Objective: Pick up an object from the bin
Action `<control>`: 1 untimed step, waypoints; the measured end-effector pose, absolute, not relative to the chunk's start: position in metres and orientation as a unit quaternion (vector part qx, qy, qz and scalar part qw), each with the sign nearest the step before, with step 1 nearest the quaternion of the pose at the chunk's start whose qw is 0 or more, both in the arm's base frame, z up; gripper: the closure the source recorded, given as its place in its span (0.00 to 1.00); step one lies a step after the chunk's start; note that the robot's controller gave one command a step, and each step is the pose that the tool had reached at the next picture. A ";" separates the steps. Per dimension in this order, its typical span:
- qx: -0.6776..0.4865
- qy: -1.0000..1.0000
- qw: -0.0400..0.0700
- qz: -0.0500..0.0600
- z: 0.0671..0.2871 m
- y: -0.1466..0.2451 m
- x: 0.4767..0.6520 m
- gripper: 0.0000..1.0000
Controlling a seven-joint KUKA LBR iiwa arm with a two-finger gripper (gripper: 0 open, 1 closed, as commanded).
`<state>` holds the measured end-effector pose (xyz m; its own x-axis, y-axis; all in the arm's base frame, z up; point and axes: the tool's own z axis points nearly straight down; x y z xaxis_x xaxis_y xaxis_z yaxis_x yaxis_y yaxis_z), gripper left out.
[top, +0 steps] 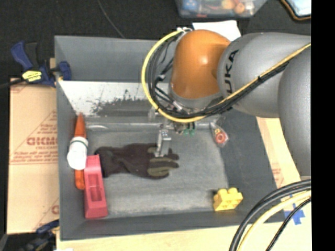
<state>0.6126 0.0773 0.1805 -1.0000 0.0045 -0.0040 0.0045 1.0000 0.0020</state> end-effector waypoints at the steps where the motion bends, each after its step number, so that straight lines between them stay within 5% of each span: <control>1: 0.002 1.000 0.002 0.001 0.181 0.077 0.613 0.00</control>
Offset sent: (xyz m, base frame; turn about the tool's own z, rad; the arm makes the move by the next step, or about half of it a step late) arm -0.0223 0.0125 -0.0542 -0.3371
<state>0.6126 0.0773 0.1805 -1.0000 0.0046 -0.0040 0.0045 1.0000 0.0020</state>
